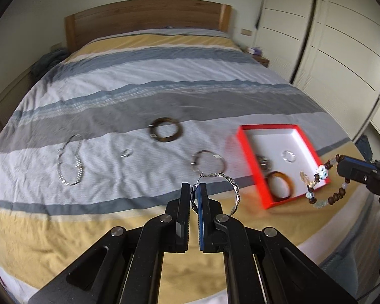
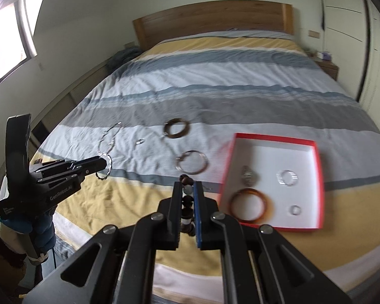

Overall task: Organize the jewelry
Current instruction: 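Carry the twisted hoop and the beaded bracelet toward the red box with both tools, then lower both tools into the red box and open them to release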

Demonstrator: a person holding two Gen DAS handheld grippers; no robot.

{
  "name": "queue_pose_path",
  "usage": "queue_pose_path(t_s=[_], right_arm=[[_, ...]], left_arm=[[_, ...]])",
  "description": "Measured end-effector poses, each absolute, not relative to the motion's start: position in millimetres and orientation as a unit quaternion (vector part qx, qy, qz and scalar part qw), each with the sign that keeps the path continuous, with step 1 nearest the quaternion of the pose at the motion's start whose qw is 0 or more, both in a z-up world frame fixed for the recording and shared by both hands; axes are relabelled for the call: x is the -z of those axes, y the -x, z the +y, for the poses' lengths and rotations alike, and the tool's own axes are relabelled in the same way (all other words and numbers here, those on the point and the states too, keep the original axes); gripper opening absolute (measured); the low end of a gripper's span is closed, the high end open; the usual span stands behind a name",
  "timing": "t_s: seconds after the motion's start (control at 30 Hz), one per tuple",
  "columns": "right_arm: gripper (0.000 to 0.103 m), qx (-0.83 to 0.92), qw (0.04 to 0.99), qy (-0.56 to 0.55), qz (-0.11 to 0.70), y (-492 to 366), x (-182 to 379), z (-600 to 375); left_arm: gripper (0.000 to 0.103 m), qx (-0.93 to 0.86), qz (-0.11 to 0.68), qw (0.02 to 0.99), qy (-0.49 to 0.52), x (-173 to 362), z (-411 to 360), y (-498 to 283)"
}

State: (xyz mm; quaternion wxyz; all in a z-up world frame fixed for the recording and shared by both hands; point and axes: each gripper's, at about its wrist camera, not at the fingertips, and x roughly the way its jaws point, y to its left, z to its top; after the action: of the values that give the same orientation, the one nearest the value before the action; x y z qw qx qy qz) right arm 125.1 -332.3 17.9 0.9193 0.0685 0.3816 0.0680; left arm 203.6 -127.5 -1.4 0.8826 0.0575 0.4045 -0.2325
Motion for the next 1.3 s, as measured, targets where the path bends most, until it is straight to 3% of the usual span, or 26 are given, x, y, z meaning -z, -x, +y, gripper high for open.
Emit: queue_pose_path(t_s=[0.3, 0.83, 1.3], right_arm=[[0.008, -0.03, 0.922, -0.076, 0.379, -134.9, -16.3, -399.1], [0.008, -0.001, 0.913, -0.111, 0.393, -251.1, 43.1, -489.3], [0.008, 0.028, 0.89, -0.105, 0.443, -290.2, 116.3, -509.6]], left_arm=[[0.005, 0.282, 0.408, 0.863, -0.093, 8.6, -219.9, -215.2], [0.005, 0.289, 0.449, 0.832, -0.147, 77.5, -351.2, -305.1], [0.006, 0.26, 0.488, 0.818, -0.159, 141.3, -386.2, -341.7]])
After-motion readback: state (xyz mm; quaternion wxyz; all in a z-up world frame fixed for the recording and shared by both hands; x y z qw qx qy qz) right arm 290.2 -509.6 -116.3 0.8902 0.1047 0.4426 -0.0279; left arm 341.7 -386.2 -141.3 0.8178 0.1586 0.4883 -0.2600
